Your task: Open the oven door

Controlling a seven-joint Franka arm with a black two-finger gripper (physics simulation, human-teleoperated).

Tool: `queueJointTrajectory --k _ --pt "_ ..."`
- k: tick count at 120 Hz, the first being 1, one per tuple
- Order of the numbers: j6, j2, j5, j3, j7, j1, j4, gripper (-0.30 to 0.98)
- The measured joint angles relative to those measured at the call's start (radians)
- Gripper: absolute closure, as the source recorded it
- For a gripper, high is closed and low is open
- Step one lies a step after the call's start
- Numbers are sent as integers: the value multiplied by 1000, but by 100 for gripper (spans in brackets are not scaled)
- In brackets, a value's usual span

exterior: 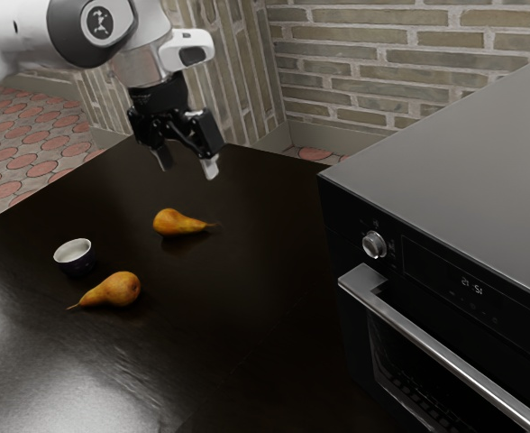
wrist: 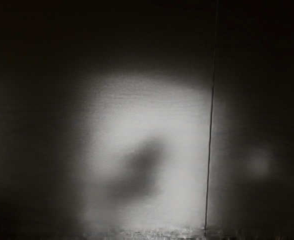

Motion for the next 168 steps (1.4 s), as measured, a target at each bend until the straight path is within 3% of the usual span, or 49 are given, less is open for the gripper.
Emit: queueJointTrajectory --k 21,26,34,41,50,57,66,74,114,168 --pt "-35 0 -2 0 32 0 7 0" --pt "-33 -69 -14 -2 62 4 39 0" --pt "-5 -228 -63 -138 220 33 63 0" --pt "-2 -266 -28 -310 348 51 53 0" --pt "-13 -283 8 -434 496 -34 41 0" --pt "3 -361 21 -470 597 -100 -82 0" --pt "113 -574 -22 -480 729 -55 -379 0" --pt "202 -644 -69 -487 839 -40 -478 0" --pt "396 -662 -159 -542 1236 -38 -564 0" --pt "558 -595 -177 -589 1519 -40 -688 0"
